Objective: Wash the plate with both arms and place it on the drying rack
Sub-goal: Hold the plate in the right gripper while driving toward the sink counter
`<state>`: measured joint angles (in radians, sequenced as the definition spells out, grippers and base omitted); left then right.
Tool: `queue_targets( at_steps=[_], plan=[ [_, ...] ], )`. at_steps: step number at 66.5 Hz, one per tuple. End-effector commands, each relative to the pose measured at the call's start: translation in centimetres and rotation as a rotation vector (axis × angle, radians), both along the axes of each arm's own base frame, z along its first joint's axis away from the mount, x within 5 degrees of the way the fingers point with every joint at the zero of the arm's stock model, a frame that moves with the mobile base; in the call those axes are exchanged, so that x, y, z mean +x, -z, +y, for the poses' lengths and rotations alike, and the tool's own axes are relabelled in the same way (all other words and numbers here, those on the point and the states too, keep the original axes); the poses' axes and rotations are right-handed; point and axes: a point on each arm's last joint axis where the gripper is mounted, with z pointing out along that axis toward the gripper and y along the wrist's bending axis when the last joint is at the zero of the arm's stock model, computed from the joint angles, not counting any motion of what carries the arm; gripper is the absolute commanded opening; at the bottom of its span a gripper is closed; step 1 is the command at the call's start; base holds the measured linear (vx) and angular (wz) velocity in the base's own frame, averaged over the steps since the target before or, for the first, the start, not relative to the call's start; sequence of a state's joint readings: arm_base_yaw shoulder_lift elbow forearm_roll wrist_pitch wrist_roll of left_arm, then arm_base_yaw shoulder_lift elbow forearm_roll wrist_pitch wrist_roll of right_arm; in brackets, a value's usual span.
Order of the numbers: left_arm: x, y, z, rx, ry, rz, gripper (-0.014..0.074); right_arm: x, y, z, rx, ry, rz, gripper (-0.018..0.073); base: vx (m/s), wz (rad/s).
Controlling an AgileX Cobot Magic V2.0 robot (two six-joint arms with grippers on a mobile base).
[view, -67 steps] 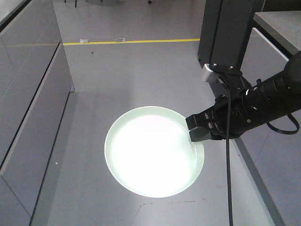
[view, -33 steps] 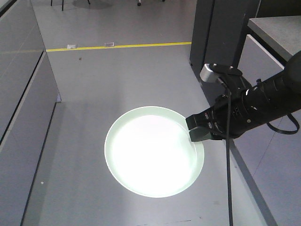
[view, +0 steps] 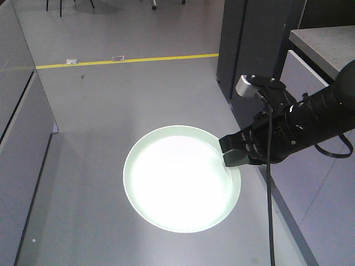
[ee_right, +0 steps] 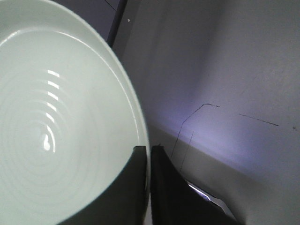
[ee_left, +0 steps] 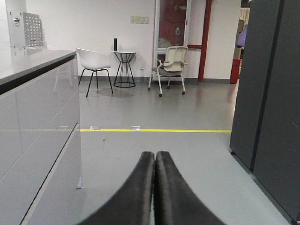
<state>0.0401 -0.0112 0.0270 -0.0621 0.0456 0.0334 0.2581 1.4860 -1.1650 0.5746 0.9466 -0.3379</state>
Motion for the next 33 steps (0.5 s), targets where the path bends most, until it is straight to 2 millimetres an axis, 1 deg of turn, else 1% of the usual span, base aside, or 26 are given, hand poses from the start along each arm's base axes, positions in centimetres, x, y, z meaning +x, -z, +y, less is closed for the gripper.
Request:
queue_targets(
  at_steps=[1, 16, 33],
  plan=[
    [-0.3, -1.58, -0.01, -0.013, 0.004, -0.11, -0.0006, -0.22, -1.99, 0.03, 0.053, 0.019, -0.072, -0.0001, 0.23, -0.07],
    [-0.3, -1.58, -0.01, -0.013, 0.004, -0.11, -0.0006, -0.22, -1.99, 0.03, 0.053, 0.019, -0.072, -0.0001, 0.21, -0.1],
    [-0.3, -1.58, -0.01, -0.013, 0.004, -0.11, -0.0006, -0.22, -1.99, 0.03, 0.053, 0.019, -0.072, -0.0001, 0.19, -0.18]
  ],
)
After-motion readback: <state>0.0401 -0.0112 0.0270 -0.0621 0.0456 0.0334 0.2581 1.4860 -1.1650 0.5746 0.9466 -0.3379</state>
